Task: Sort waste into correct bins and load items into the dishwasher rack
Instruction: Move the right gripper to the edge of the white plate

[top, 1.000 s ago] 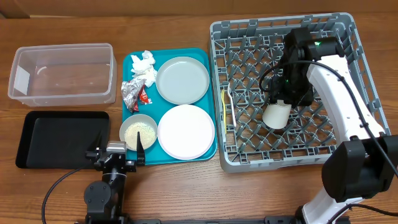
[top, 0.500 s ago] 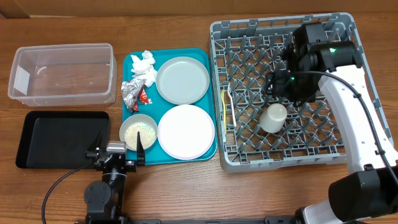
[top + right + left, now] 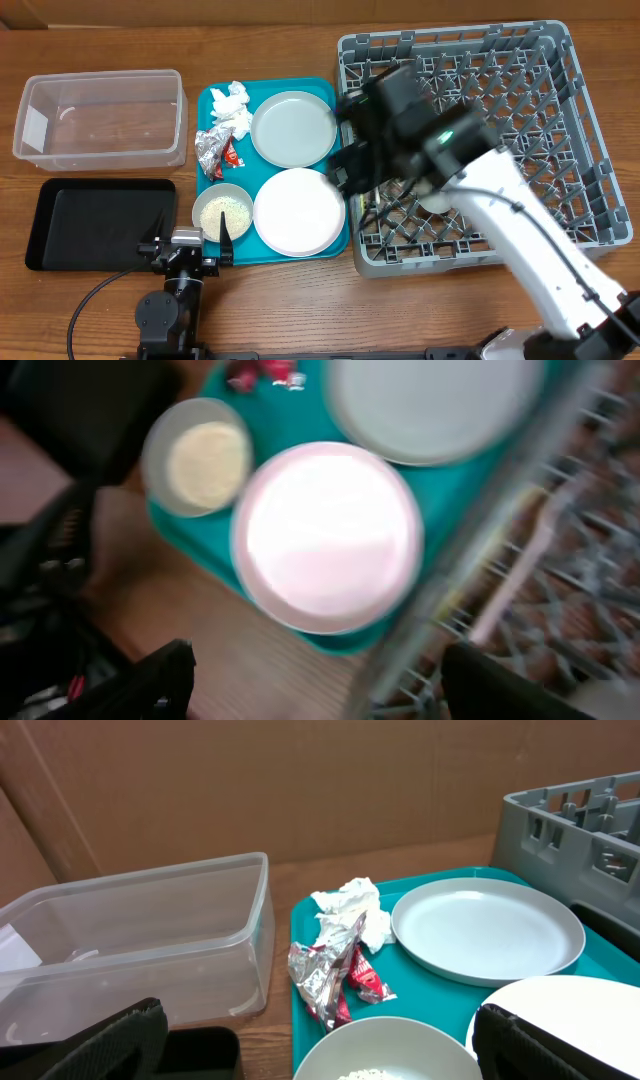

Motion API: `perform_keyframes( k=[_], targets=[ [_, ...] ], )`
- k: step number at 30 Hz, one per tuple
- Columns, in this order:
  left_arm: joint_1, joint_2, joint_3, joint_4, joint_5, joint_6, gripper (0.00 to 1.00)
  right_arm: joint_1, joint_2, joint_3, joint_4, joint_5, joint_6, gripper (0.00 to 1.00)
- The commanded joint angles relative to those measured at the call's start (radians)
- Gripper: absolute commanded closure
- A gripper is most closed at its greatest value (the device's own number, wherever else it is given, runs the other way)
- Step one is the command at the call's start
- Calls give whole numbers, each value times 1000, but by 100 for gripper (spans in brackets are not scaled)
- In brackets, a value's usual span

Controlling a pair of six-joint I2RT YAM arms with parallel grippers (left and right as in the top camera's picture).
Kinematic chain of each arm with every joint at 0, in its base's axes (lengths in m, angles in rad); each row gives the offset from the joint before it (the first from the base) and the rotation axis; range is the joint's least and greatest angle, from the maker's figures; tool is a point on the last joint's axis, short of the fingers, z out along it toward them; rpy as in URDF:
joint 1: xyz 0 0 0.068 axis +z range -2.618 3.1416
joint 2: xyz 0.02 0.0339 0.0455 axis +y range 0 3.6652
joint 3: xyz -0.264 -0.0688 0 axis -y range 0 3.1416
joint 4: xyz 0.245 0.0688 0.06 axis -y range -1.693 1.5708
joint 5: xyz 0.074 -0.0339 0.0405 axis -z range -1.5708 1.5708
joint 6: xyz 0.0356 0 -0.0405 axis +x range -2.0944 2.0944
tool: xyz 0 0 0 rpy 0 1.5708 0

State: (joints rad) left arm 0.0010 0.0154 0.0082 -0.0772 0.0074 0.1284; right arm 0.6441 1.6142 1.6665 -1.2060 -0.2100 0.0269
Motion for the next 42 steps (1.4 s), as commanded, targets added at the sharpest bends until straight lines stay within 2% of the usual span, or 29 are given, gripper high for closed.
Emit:
perform_keyframes(
  k=[1, 4, 9, 12, 18, 30, 35, 42],
  targets=[
    [5, -3, -3, -1, -4, -17, 0, 104, -2, 21, 34, 53, 6, 16],
    [5, -3, -3, -1, -4, -17, 0, 149, 29, 21, 69, 131, 8, 18],
    [5, -3, -3, -1, -4, -17, 0, 146, 119, 21, 100, 85, 56, 19],
    [5, -3, -3, -1, -4, -17, 0, 160, 192, 21, 93, -81, 23, 27],
    [5, -3, -3, -1, -4, -17, 0, 233, 345, -30, 107, 0, 18, 42],
    [5, -3, -3, -1, -4, -17, 0, 259, 487, -47, 166, -3, 17, 42],
    [5, -3, -3, -1, -4, -17, 0, 262, 490, -101, 189, -11, -5, 48],
    [5, -3, -3, -1, -4, -17, 0, 265, 490, -168, 221, -10, -5, 53]
  ],
)
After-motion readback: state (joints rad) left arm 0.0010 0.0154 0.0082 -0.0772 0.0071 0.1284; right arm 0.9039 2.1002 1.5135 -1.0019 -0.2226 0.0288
